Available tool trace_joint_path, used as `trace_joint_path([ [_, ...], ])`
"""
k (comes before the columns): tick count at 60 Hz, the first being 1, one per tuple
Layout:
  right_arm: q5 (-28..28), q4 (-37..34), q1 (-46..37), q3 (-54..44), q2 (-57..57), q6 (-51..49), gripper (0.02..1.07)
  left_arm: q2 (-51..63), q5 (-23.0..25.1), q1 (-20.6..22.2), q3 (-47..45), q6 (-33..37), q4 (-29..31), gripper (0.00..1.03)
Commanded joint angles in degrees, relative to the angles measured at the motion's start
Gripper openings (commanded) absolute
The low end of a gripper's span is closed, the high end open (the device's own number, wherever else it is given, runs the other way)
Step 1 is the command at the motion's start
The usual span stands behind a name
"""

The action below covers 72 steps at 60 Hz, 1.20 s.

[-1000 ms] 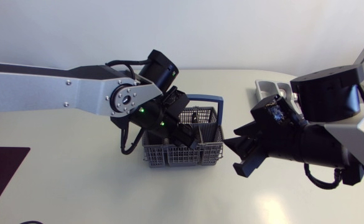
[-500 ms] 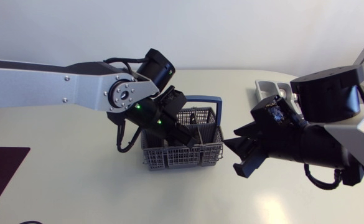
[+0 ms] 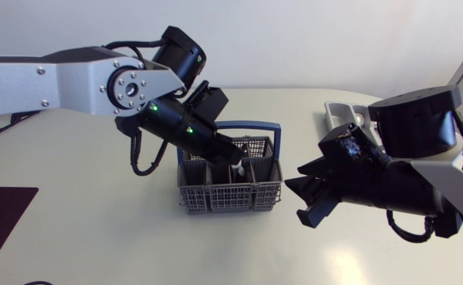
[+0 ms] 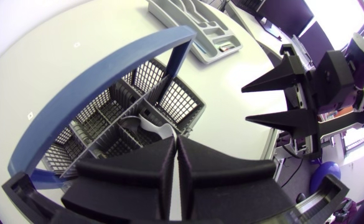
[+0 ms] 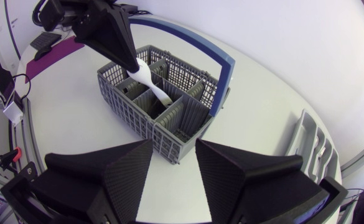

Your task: Sort the cutlery from the basket into the organizer compartments.

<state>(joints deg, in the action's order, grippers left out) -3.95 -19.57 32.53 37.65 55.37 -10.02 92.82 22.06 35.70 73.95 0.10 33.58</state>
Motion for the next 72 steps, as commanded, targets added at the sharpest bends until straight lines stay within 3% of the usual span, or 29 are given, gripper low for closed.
trace_joint_path([
  [1, 0.61, -0.73, -0.28, -0.82, -0.53, 1.32, 0.54, -2.11, 0.35, -0.37, 3.13, -0.27, 2.36, 0.03],
  [13, -0.1, -0.2, -0.28, -1.09, -1.67, -0.88, 0.54, -3.43, 2.02, -0.11, 6.12, 1.57, 9.13, 0.03],
  [25, -3.79, 1.73, -0.28, -2.05, -4.66, -4.74, 0.54, -6.33, 6.41, -0.55, 10.51, 9.31, 19.33, 0.03],
  [38, -10.21, 5.33, -0.54, -3.2, -8.0, -7.91, 0.54, -8.09, 10.02, -0.63, 11.74, 14.93, 23.19, 0.03],
  [54, -13.02, 6.57, 1.48, -3.28, -10.37, -9.49, 0.54, -8.26, 11.95, -0.37, 13.59, 20.2, 27.94, 0.03],
  [72, -13.11, 7.36, 8.34, -3.72, -11.61, -9.93, 0.54, -6.77, 20.12, 0.95, 15.43, 27.68, 33.74, 0.03],
])
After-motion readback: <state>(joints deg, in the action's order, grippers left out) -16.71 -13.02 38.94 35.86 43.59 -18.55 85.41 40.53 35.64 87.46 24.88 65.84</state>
